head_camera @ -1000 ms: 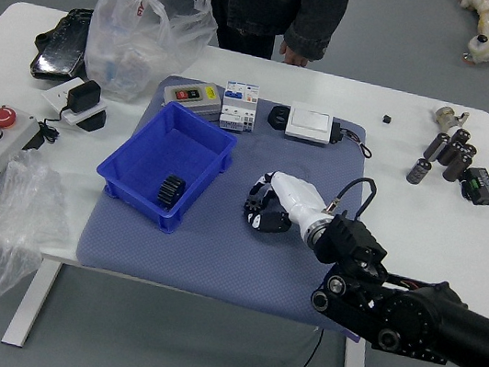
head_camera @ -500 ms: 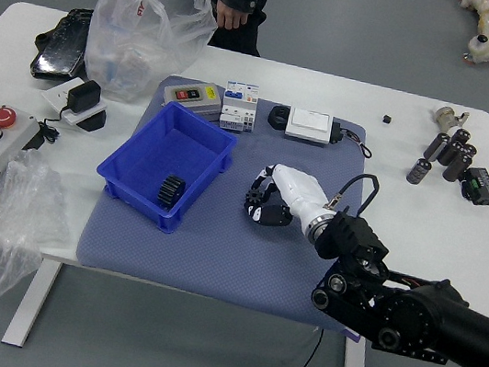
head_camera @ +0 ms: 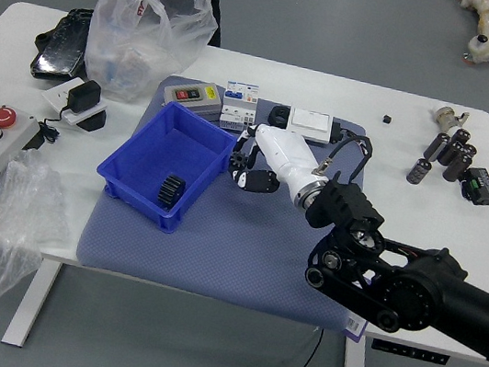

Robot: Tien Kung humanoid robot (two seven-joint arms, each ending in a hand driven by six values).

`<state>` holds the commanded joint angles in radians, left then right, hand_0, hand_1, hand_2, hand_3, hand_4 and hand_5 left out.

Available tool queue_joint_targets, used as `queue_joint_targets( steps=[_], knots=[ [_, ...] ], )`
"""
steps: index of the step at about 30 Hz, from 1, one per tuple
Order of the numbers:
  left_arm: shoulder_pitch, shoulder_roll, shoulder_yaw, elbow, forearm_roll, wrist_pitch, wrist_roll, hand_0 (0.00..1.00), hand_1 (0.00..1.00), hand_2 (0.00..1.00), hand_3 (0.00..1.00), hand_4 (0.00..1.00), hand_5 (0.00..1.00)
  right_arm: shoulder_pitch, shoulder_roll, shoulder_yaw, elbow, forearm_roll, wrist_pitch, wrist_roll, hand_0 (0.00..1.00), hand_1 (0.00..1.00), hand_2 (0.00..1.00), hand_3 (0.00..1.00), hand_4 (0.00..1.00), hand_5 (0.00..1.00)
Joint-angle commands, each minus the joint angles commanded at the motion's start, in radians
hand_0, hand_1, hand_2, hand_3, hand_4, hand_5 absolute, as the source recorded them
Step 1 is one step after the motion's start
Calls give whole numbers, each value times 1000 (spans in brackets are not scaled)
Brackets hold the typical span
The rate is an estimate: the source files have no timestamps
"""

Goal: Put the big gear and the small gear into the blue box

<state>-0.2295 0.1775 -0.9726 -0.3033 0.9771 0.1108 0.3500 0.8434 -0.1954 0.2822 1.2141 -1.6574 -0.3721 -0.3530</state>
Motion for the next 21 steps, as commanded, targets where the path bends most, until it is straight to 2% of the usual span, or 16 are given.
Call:
queue_joint_targets(
  steps=[2, 11, 19, 20, 21],
  knots=[
    [2, 0, -1, 0, 2, 0, 2, 629, 471, 527, 706, 740, 529, 23, 11, -18, -1, 3, -1, 11, 698, 592, 362, 425, 647, 125],
    [-2, 3, -11, -3, 15, -1, 9, 630, 471, 527, 705, 740, 528, 99, 60, -94, -20, 73, 1, 99, 697, 584, 350, 433, 637, 126],
    [-3, 4, -15, -5, 20, -3, 13, 629, 472, 527, 705, 740, 528, 130, 100, -142, -49, 115, 11, 116, 698, 585, 360, 438, 629, 129],
    [-3, 4, -15, -5, 20, -3, 13, 629, 471, 527, 705, 740, 528, 132, 102, -146, -51, 119, 18, 111, 750, 735, 645, 616, 636, 139],
    [-4, 4, -14, -5, 19, -3, 13, 629, 471, 527, 705, 740, 528, 132, 104, -150, -55, 122, 31, 103, 750, 735, 645, 616, 636, 139]
  ],
)
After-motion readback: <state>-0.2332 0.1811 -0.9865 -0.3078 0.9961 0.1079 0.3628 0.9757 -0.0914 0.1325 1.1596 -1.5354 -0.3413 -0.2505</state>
